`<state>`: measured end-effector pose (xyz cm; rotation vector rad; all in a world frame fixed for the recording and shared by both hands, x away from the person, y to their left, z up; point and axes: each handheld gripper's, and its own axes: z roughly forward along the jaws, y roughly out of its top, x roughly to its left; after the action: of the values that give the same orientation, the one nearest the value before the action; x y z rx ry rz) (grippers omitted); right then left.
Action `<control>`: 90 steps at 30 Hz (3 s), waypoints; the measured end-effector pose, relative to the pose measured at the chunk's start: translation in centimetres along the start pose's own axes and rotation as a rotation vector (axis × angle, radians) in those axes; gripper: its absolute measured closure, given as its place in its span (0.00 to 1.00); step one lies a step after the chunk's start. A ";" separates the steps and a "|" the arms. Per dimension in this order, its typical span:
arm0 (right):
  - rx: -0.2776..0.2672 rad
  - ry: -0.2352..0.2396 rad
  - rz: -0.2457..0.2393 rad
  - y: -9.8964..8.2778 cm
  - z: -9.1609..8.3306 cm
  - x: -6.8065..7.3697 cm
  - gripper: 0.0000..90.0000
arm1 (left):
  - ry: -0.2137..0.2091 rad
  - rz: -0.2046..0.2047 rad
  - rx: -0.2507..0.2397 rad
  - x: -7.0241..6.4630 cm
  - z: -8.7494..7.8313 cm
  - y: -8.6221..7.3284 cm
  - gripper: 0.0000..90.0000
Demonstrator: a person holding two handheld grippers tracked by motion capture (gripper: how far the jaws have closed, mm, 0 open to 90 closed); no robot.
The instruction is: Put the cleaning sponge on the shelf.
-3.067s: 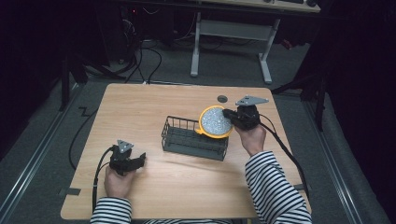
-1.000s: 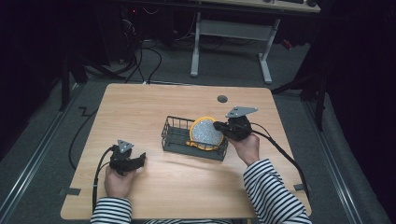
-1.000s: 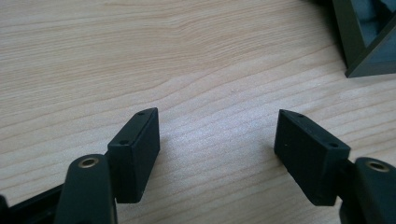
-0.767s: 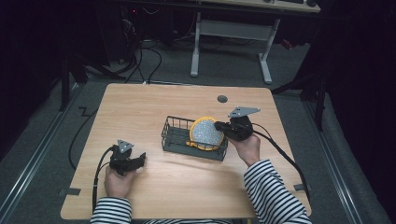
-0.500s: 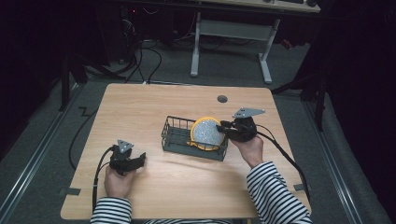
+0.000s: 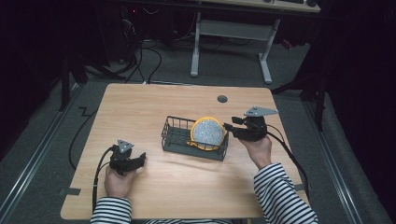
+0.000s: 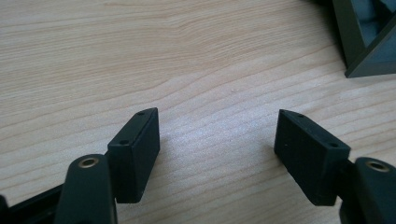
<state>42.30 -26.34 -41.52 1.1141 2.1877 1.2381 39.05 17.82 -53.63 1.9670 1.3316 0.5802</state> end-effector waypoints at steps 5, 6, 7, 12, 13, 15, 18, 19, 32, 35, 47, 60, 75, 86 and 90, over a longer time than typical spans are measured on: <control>-0.011 -0.028 0.021 -0.5 -1.5 -0.7 0.57 | 0.000 0.000 0.000 0.0 0.0 0.0 0.35; -0.011 -0.036 0.024 -0.6 -1.8 -0.8 0.56 | 0.000 0.000 0.000 0.0 0.0 0.0 0.35; -0.012 -0.044 0.026 -0.7 -2.2 -0.9 0.56 | 0.000 0.000 0.000 0.0 0.0 0.0 0.35; -0.030 -0.085 0.047 -1.9 -4.4 -1.8 0.56 | 0.000 0.000 0.000 0.0 0.0 0.0 0.35; -0.031 -0.092 0.055 -2.1 -4.7 -2.0 0.56 | 0.000 0.000 0.000 0.0 0.0 0.0 0.35; -0.031 -0.113 0.067 -2.8 -5.7 -2.4 0.55 | 0.000 0.000 0.000 0.0 0.0 0.0 0.35; -0.037 -0.147 0.089 -3.9 -7.2 -3.1 0.55 | 0.000 0.000 0.000 0.0 0.0 0.0 0.35; -0.042 -0.156 0.102 -4.2 -7.6 -3.3 0.55 | 0.000 0.000 0.000 0.0 0.0 0.0 0.35; -0.080 -0.243 0.171 -7.9 -11.0 -3.4 0.54 | 0.000 0.000 0.000 0.0 0.0 0.0 0.35; -0.089 -0.253 0.179 -8.7 -11.4 -3.1 0.54 | -0.001 0.000 0.000 0.0 0.0 0.0 0.35; -0.083 -0.259 0.223 -11.5 -11.0 -2.0 0.53 | -0.001 0.001 0.000 0.0 0.0 0.0 0.35; -0.048 -0.236 0.241 -12.9 -7.1 -1.5 0.53 | -0.001 0.001 0.000 0.0 0.0 0.0 0.35; 0.089 -0.274 0.163 -12.9 -0.9 -1.4 0.51 | -0.002 0.001 0.000 0.0 0.0 0.0 0.35; 0.182 -0.305 0.149 -13.3 0.3 -1.6 0.46 | -0.002 0.002 0.000 0.0 0.0 0.0 0.35; 0.183 -0.307 0.153 -13.3 0.3 -1.7 0.45 | -0.004 0.003 0.000 -0.1 0.0 0.0 0.35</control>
<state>37.56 -31.41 -53.04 1.4622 2.0411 0.8666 39.00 17.79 -53.64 1.9691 1.3266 0.5779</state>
